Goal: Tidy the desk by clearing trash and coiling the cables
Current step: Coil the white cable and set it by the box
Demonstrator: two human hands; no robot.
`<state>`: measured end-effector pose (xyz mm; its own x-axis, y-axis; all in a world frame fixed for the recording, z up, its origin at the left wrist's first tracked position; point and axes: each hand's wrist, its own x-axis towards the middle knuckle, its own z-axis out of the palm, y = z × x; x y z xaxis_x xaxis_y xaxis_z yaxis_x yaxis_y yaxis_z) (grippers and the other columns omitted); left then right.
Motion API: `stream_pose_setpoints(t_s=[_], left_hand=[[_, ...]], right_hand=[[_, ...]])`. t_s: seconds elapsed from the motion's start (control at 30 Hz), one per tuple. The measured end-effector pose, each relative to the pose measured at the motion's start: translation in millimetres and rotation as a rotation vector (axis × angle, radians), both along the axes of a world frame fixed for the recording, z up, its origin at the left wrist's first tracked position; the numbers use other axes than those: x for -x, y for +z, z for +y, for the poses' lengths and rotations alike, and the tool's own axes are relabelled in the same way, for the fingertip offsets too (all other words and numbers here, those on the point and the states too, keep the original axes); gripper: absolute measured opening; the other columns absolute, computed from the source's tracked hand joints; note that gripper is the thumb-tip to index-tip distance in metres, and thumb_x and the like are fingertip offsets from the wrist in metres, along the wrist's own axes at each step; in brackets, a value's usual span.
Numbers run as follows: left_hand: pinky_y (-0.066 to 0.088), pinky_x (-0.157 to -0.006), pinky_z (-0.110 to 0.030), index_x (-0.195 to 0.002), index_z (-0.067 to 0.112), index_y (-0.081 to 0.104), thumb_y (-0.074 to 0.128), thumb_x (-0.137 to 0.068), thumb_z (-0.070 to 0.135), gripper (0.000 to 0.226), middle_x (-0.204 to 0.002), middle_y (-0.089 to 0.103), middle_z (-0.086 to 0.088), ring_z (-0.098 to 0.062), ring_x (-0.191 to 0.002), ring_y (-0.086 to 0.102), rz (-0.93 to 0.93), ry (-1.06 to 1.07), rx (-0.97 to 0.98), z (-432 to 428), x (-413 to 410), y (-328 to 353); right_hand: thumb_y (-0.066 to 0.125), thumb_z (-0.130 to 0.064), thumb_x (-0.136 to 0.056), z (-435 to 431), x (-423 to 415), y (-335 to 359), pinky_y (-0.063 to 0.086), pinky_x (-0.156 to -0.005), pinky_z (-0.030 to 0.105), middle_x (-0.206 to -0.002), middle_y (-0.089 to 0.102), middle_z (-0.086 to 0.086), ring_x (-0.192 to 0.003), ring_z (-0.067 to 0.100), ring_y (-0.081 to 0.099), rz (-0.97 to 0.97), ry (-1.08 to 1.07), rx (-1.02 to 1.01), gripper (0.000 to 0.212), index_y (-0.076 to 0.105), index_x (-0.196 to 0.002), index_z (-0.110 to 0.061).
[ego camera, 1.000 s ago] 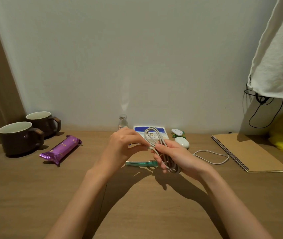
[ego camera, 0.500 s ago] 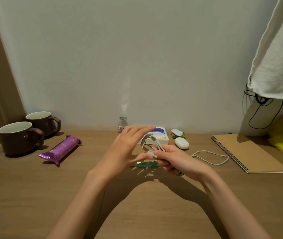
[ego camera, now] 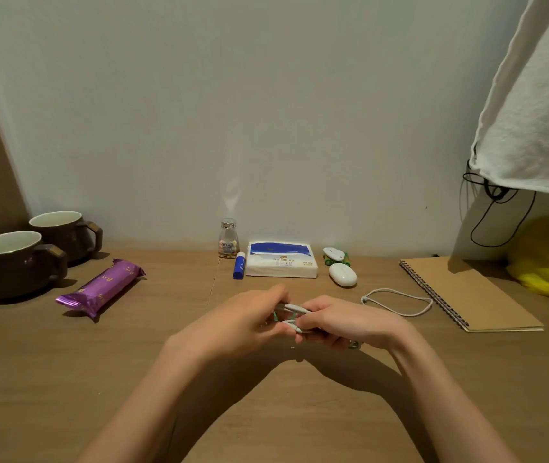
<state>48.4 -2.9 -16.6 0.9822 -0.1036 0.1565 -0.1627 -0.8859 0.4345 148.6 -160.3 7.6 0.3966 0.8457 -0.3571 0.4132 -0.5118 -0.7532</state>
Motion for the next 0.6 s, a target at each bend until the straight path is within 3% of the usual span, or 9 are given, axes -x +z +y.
stream_pose_setpoints(t_s=[0.13, 0.3, 0.37, 0.43, 0.6], left_hand=[[0.033, -0.062, -0.017, -0.091, 0.035, 0.042, 0.052, -0.093, 0.038, 0.010, -0.080, 0.047, 0.019, -0.001, -0.071, 0.045, -0.023, -0.017, -0.005, 0, 0, 0], [0.035, -0.061, -0.011, -0.085, 0.045, 0.041, 0.053, -0.093, 0.031, 0.020, -0.081, 0.050, 0.020, 0.004, -0.073, 0.049, -0.078, 0.024, 0.022, 5, -1, 1], [0.037, -0.062, -0.009, -0.091, 0.040, 0.048, 0.054, -0.092, 0.029, 0.012, -0.080, 0.051, 0.020, 0.009, -0.074, 0.050, -0.104, 0.043, 0.060, 8, -1, 1], [0.040, -0.062, -0.011, -0.097, 0.029, 0.055, 0.054, -0.092, 0.031, 0.006, -0.083, 0.054, 0.019, 0.010, -0.076, 0.052, -0.121, 0.074, 0.107, 12, -2, 1], [0.054, -0.073, -0.026, -0.109, 0.020, 0.058, 0.055, -0.091, 0.035, 0.024, -0.104, 0.064, 0.008, -0.002, -0.091, 0.060, -0.123, 0.135, 0.231, 17, -2, 2]], right_hand=[[0.043, -0.018, -0.092, -1, -1, 2, 0.027, -0.050, 0.022, -0.067, 0.044, -0.003, -0.052, 0.007, 0.034, 0.008, 0.009, -0.006, 0.019, 0.059, -0.082, -0.016], [0.049, -0.024, -0.096, -5, -6, 1, 0.037, -0.053, 0.020, -0.074, 0.060, -0.004, -0.057, 0.007, 0.046, -0.032, 0.044, -0.072, 0.008, 0.054, -0.100, -0.020], [0.053, -0.030, -0.096, -5, -7, 0, 0.040, -0.052, 0.020, -0.079, 0.066, -0.002, -0.059, 0.010, 0.050, -0.075, 0.001, -0.154, 0.017, 0.046, -0.108, -0.020], [0.056, -0.032, -0.094, -5, -6, 1, 0.042, -0.051, 0.021, -0.079, 0.068, -0.002, -0.060, 0.011, 0.053, -0.092, -0.045, -0.273, 0.024, 0.042, -0.108, -0.018], [0.054, -0.040, -0.092, 8, -3, -6, 0.038, -0.044, 0.016, -0.078, 0.068, 0.000, -0.053, 0.005, 0.056, -0.277, -0.214, -0.516, 0.017, 0.050, -0.090, -0.023]])
